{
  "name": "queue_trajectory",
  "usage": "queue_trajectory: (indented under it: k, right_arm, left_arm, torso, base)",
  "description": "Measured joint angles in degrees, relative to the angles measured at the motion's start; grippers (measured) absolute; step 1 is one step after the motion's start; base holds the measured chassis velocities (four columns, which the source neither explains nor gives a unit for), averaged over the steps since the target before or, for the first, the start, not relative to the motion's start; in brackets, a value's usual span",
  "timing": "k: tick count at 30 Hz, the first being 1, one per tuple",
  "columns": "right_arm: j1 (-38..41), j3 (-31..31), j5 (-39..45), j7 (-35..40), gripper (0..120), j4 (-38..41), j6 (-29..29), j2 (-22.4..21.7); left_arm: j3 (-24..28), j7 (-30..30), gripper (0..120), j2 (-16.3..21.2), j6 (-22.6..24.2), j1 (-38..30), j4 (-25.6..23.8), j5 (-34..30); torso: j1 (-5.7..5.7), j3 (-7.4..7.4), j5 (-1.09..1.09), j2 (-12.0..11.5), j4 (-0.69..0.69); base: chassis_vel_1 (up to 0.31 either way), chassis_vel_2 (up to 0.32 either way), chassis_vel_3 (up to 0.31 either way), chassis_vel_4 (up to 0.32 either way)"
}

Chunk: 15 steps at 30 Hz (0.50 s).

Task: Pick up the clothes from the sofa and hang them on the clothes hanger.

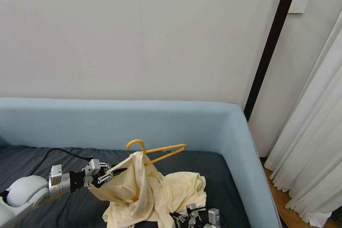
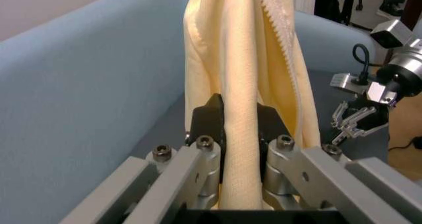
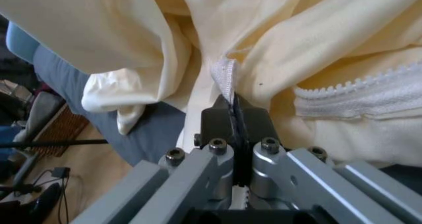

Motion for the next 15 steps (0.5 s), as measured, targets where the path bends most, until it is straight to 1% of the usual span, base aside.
queue_trajectory:
  k: [6,9,10,15]
  right_arm:
    - [-0.8,2.7,0.6,0.5,0,2.7,-0.1,-1.3]
    - [-1.4,6.7,2.6,1.7,0,6.2,-0.7,-4.2]
    - [-1.4,6.7,2.6,1.7,0,6.2,-0.7,-4.2]
    - [-1.0,12.5,5.9,4.4,0,11.1,-2.0,-9.4]
  left_arm:
    - [-0.6,1.2,6,0.8,-0.6,-0.3,-0.2,-0.6]
    - [-0.7,4.1,6,1.9,-0.5,-1.5,0.4,-0.6]
    - [-0.7,4.1,6,1.9,-0.5,-1.5,0.4,-0.6]
    - [-0.8,6.1,6,2.5,-1.3,-3.5,0.4,-2.1]
  torso:
    - [0.00,0.00,0.00,0.0,0.00]
    - [0.00,0.00,0.01,0.0,0.00]
    - [0.00,0.00,0.01,0.0,0.00]
    - [0.00,0.00,0.01,0.0,-0.02]
  base:
    - [0.000,0.000,0.000,0.000]
    - [0.000,0.000,0.000,0.000]
    - [0.000,0.000,0.000,0.000]
    - [0.000,0.000,0.000,0.000]
